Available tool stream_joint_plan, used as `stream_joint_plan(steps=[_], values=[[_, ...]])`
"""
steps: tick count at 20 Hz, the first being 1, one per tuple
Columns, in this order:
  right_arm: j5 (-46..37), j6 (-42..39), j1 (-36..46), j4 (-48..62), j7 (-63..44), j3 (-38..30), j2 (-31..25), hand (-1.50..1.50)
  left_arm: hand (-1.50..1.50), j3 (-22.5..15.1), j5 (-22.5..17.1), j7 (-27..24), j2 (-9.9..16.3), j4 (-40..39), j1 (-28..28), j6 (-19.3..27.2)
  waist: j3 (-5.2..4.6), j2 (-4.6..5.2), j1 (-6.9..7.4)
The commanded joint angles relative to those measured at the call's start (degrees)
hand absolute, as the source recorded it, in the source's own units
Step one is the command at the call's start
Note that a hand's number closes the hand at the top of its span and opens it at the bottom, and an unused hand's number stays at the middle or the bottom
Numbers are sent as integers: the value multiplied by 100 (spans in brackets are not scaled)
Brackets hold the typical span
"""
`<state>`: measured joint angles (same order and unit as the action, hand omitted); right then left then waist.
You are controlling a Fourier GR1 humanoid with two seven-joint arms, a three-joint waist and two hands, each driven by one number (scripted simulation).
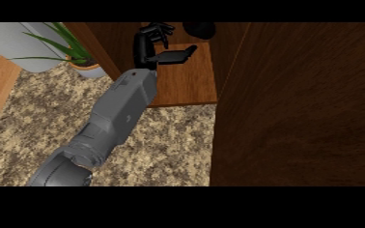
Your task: Pick up the wine, place it into the cabinet and close the cabinet
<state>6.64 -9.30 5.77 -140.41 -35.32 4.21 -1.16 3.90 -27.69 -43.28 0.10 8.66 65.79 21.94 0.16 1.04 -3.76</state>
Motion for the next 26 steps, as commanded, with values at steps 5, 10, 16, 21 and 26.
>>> stream_joint_plan(steps=[5, 10, 16, 21, 26], values=[[84, 36, -164, -343, -41, 129, 79, -150, -150, -76, 233, -86, -9, -332, -113, 440, -20, 17, 13], [229, -100, -263, -166, 174, 73, 67, -150, -150, -126, 349, -132, 154, -440, -284, 347, -19, 47, -15], [167, -11, -125, -274, -37, 114, 87, -150, -150, -169, 444, -203, -8, -481, -315, 651, -25, 53, -56], [265, -132, -122, -101, 121, 37, 24, -150, -150, 7, 337, -255, 88, -338, -302, 618, -22, 38, 11], [135, -94, -79, 10, 239, 133, 88, -150, -150, 43, 360, -701, -10, -338, -610, 481, -24, 71, -32]])
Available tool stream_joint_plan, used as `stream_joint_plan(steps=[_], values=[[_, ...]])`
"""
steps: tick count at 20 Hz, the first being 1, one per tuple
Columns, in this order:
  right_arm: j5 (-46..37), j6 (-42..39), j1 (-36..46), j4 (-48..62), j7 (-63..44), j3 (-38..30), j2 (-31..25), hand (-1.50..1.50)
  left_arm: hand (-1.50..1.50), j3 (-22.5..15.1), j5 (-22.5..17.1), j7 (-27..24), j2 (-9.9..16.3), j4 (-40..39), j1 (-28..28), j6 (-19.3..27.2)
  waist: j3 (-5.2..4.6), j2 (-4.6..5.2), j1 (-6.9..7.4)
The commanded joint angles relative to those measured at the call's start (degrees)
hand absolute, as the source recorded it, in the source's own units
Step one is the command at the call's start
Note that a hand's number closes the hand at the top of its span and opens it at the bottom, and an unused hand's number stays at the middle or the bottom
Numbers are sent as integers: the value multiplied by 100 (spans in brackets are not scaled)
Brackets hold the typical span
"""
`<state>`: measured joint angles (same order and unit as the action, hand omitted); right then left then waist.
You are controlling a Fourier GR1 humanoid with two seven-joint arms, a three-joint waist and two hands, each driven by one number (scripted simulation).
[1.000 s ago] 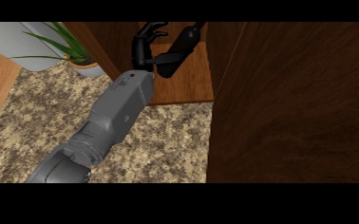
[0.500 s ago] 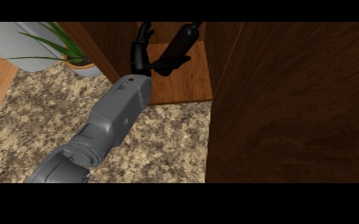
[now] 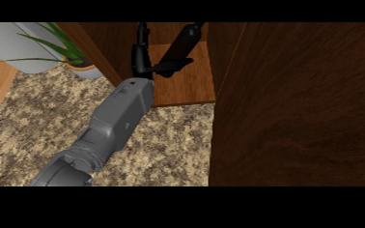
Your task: Pick up the wine, place it into the cabinet and close the cabinet
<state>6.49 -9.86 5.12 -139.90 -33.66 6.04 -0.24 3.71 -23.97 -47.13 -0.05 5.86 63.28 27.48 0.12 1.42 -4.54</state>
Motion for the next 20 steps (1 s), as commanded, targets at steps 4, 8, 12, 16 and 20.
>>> stream_joint_plan(steps=[4, 8, 12, 16, 20], values=[[210, -3, -66, -333, -191, -22, -50, -150, -150, 10, 72, -217, 104, -73, -250, -330, -22, 23, 9], [164, 32, -356, -235, 25, 190, 22, -150, -150, 30, 76, -321, 196, -1, -387, -824, -19, -2, 79], [363, 59, 48, -225, -188, -91, -32, -150, -150, 56, 52, -150, 5, -30, -182, -806, -20, -4, 76], [73, 212, 194, -100, -251, 106, 23, -150, -150, -46, 114, -317, 4, -65, -339, -935, -23, -24, 111], [18, 139, -35, 112, 79, 293, 23, -150, -150, 39, -131, -420, 4, -36, -435, -1173, -21, -13, 23]])
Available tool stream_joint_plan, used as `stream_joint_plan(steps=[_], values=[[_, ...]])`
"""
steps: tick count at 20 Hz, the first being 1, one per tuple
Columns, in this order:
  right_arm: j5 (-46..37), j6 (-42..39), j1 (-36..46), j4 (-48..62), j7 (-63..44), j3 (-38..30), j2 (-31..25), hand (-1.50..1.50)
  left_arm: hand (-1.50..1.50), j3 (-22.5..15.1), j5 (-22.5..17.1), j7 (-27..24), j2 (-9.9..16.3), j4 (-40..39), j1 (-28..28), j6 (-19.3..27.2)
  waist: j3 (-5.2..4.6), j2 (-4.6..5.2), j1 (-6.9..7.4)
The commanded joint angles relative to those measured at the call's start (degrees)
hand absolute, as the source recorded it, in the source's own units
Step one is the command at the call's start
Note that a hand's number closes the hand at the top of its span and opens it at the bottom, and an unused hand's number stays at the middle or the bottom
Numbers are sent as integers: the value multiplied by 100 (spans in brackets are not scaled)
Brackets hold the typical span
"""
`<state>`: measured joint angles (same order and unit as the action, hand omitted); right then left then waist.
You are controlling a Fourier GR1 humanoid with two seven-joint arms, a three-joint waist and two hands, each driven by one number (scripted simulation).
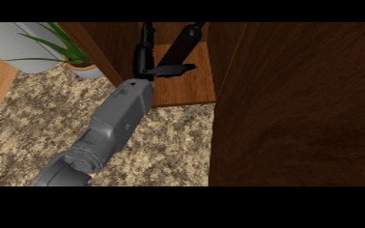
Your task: Pick up the wine, place it into the cabinet and close the cabinet
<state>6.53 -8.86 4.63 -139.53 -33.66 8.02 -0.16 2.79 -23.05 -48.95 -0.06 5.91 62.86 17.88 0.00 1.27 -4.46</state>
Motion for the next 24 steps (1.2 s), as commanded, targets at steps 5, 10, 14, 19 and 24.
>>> stream_joint_plan(steps=[5, 10, 14, 19, 24], values=[[33, 94, -287, -521, -168, 149, 15, -150, -150, 111, -387, -264, 6, 80, -461, -498, -7, -55, 90], [-35, 274, -133, -229, -26, 315, 14, -150, -150, -209, -687, -158, 6, 142, -563, -661, -7, -90, 118], [126, 182, -122, -377, -210, 79, -27, -150, -150, -593, -1059, -26, 5, 490, -743, -573, -4, -128, 123], [-105, 396, 59, -475, -596, 297, -13, -150, -150, -1498, -1545, 98, 6, 1215, -1215, -200, -7, -135, 108], [234, 138, -62, -280, -220, -197, -198, -150, -150, -2890, -2199, 396, 6, 2833, -2018, 868, 1, -162, 181]])
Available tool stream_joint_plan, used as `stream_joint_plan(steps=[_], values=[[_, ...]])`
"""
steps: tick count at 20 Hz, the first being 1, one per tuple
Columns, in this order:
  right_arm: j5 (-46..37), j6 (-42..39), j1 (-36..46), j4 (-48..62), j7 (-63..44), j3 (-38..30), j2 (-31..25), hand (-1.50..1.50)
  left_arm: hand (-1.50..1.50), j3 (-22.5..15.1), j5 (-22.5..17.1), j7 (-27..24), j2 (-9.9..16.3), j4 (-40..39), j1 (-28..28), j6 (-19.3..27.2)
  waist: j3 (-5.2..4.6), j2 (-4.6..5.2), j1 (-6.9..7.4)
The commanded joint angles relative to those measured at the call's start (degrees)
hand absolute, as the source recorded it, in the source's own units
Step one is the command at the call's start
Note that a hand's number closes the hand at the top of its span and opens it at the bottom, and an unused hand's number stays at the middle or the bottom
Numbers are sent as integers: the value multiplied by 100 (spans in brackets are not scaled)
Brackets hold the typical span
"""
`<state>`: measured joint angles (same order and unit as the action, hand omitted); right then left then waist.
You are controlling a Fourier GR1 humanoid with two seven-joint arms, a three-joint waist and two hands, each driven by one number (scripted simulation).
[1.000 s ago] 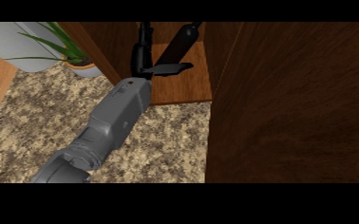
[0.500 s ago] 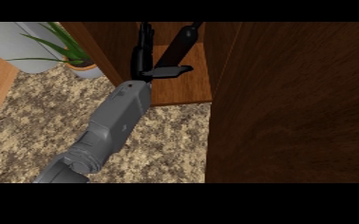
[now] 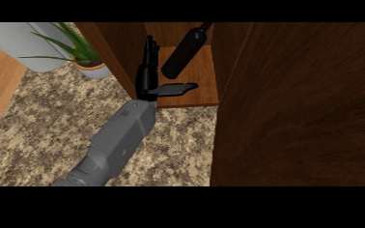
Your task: Pick up the wine, place it into the cabinet and close the cabinet
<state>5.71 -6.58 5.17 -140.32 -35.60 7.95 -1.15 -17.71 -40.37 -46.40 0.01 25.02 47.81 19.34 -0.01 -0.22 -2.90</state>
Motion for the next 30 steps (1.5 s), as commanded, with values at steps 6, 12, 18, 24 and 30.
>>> stream_joint_plan(steps=[6, 12, 18, 24, 30], values=[[200, -8, -301, -448, -56, -294, -91, -150, -150, -1970, -489, 349, -1, 2820, -1455, 1864, 3, -18, 234], [223, 14, -296, -701, -270, -254, -135, -150, -150, -2317, 193, 568, 3, 4212, -2448, 2332, 2, -8, 294], [591, -75, -282, -641, -204, -708, -265, -150, -150, -2473, 768, 1124, 307, 5541, -3159, 2714, 3, 7, 287], [471, -51, -428, -922, -446, -516, -248, -150, -150, -2725, 1150, 1285, 802, 6797, -4087, 3013, 2, 3, 291], [553, -192, -598, -951, -588, -68, -142, -150, -150, -2958, 1208, 1436, 1509, 7824, -4826, 2607, 1, -4, 290]])
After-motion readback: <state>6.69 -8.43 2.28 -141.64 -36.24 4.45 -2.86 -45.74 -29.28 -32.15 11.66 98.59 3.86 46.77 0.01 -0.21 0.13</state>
